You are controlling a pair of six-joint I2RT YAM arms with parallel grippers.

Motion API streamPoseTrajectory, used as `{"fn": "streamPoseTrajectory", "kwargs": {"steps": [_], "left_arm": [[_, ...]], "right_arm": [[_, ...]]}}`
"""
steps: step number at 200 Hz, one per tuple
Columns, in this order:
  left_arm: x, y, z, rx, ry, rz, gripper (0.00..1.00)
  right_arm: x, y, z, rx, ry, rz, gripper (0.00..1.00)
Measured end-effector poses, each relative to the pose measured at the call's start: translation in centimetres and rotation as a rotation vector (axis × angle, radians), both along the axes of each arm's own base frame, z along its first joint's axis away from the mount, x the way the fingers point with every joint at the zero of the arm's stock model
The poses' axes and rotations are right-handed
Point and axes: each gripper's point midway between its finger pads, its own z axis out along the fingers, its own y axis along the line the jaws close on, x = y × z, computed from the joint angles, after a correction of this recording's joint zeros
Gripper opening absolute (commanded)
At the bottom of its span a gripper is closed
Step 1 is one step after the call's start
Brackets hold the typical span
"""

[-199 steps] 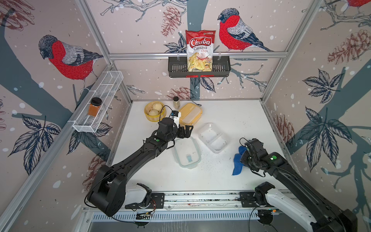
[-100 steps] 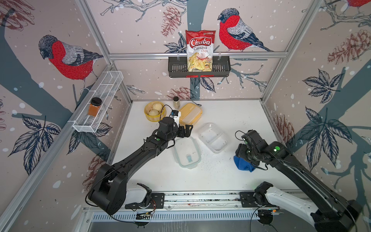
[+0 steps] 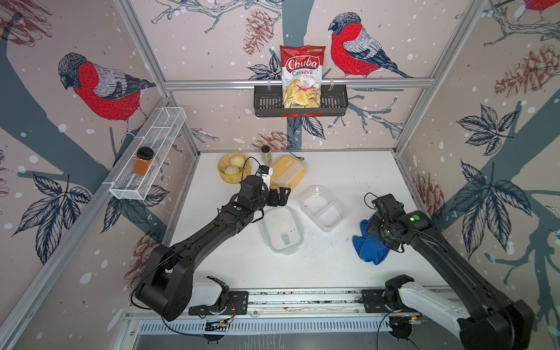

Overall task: Wipe the insides of the lunch boxes
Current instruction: Place the cleaning item at the center of the board, then pick up the cleaning item at the center of the board.

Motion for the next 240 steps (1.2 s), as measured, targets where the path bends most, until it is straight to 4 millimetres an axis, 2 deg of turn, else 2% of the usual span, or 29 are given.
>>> {"fn": "streamPoseTrajectory", "kwargs": {"steps": [15,67,119,130,153,178,186,202,214,226,240], "left_arm": [[0.0,0.0,-0.1,-0.001,0.003,0.002,0.98],[0.2,0.2,-0.6,0.006,0.013,0.01,0.98],[0.3,0.2,-1.0,-0.016,0.034,0.021,0.98],[0.3,0.2,-1.3,-0.019,0.043,0.021,0.98],[0.5,-0.1,-2.3,-0.039,0.107,0.038,0.98],[0.6,-0.8,-3.5,-0.052,0.174,0.022,0.98],[0.5,-1.0,-4.0,-0.062,0.2,0.02,0.97],[0.3,-1.3,-4.4,-0.072,0.225,0.007,0.98],[0.2,-1.5,-4.3,-0.089,0.238,0.005,0.97],[0.2,-1.6,-4.2,-0.09,0.236,0.002,0.97],[0.3,-1.7,-3.9,-0.094,0.233,0.0,0.97]], "right_arm": [[1.1,-0.9,-0.4,0.013,-0.023,-0.012,0.71],[1.5,1.1,-4.9,0.086,0.099,0.108,0.68],[2.2,1.6,-7.8,0.101,0.181,0.143,0.66],[2.2,1.6,-8.6,0.098,0.209,0.143,0.63],[2.2,1.4,-9.8,0.093,0.25,0.137,0.45],[1.9,1.1,-10.8,0.096,0.262,0.13,0.02],[1.8,1.1,-11.0,0.098,0.252,0.128,0.0],[1.6,1.3,-10.4,0.116,0.215,0.129,0.0],[1.8,1.5,-8.8,0.129,0.159,0.136,0.0],[3.0,1.5,-5.5,0.13,0.054,0.134,0.0],[5.1,1.3,-0.3,0.122,-0.114,0.133,0.0]]}}
